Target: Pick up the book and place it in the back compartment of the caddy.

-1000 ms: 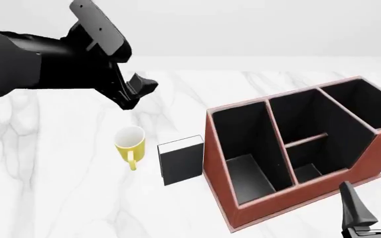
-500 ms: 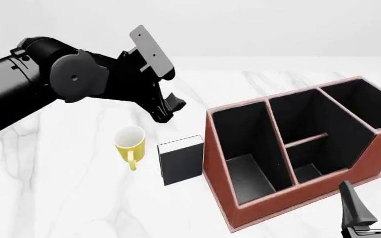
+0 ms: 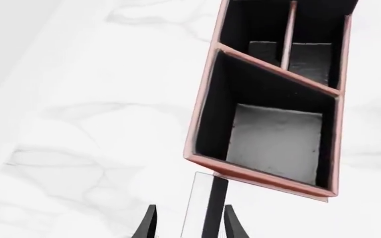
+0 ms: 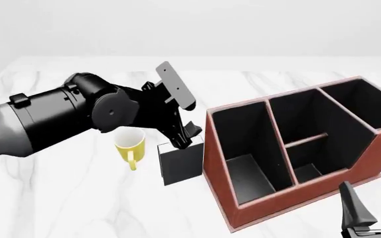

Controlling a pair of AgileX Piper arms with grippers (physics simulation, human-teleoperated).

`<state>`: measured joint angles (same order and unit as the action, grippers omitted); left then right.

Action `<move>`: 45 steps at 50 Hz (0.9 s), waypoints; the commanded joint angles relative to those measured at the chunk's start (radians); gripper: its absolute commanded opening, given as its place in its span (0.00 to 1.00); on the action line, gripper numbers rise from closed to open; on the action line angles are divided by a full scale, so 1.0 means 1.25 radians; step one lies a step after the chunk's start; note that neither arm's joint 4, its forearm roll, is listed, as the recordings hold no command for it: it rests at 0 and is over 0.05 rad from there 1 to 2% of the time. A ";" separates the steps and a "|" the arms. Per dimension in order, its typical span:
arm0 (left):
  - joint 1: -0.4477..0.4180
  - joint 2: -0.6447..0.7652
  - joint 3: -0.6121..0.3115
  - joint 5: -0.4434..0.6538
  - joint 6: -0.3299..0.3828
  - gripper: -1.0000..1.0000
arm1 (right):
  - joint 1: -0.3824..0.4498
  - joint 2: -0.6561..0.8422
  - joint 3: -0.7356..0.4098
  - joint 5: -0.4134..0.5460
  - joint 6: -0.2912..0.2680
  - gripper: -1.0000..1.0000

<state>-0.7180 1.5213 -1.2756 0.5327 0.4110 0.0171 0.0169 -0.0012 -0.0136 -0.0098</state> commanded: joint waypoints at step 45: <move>0.022 0.091 0.098 -0.153 -0.017 1.00 | -0.004 0.014 0.000 -0.014 0.000 1.00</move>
<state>-0.6802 1.6412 -1.1759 0.3491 0.4102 0.0124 0.0269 -0.0008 -0.0238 -0.0088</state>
